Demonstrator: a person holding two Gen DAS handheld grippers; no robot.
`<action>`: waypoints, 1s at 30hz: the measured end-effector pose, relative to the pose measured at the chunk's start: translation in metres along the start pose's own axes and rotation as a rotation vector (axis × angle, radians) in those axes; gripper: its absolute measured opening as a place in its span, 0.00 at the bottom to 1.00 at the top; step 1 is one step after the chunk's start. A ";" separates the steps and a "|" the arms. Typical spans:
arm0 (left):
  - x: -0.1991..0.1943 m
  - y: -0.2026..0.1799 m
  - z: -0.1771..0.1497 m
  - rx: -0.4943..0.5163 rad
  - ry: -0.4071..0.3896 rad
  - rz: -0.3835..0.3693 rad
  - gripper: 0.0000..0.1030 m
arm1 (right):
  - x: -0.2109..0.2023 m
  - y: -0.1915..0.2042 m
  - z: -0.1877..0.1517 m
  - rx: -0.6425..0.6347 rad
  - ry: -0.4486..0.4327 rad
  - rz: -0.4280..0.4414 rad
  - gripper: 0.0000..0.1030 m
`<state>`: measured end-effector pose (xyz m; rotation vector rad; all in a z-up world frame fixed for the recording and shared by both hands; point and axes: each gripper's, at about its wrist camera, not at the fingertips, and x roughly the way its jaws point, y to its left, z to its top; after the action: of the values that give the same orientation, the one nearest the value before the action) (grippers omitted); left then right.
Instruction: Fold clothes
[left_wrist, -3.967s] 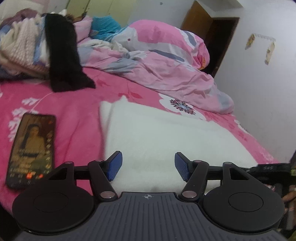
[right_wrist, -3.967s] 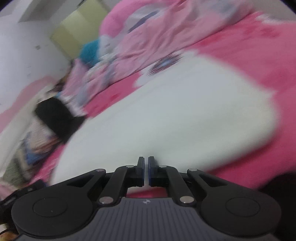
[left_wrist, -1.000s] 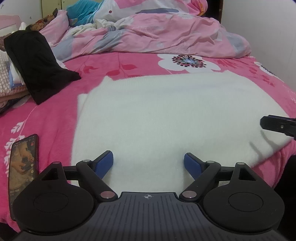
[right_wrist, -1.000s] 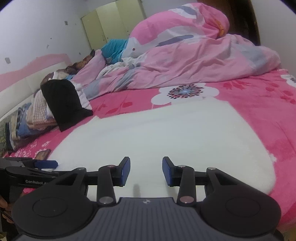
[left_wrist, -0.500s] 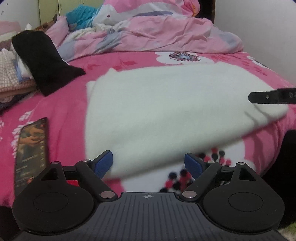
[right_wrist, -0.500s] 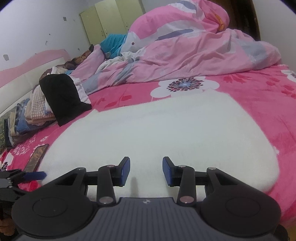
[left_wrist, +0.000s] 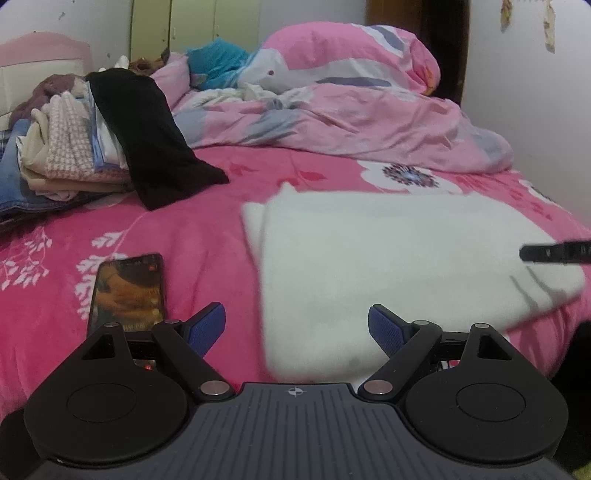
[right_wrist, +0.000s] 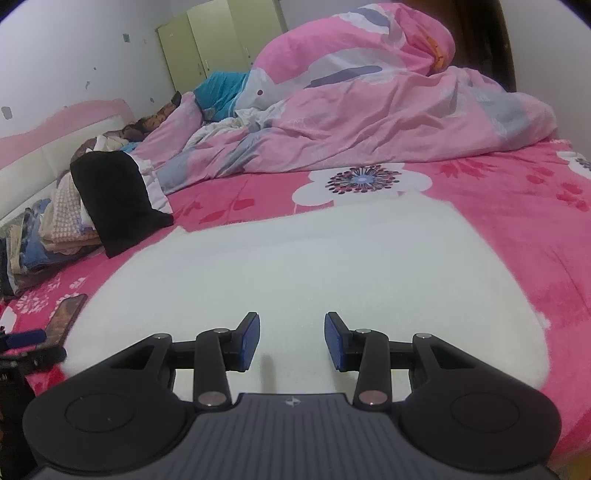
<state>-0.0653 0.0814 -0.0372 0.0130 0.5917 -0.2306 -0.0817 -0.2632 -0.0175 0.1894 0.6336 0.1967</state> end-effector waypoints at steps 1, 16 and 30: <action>0.005 -0.001 0.003 -0.003 0.000 0.004 0.83 | 0.001 0.001 0.000 -0.004 0.001 -0.005 0.41; 0.056 0.006 0.020 -0.107 0.105 -0.035 0.82 | 0.027 0.001 0.017 -0.062 -0.031 -0.083 0.61; 0.073 0.004 0.022 -0.131 0.152 -0.036 0.84 | 0.072 0.024 0.022 -0.109 -0.029 -0.141 0.65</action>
<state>0.0069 0.0677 -0.0596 -0.1079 0.7577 -0.2266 -0.0141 -0.2251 -0.0352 0.0424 0.6028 0.0921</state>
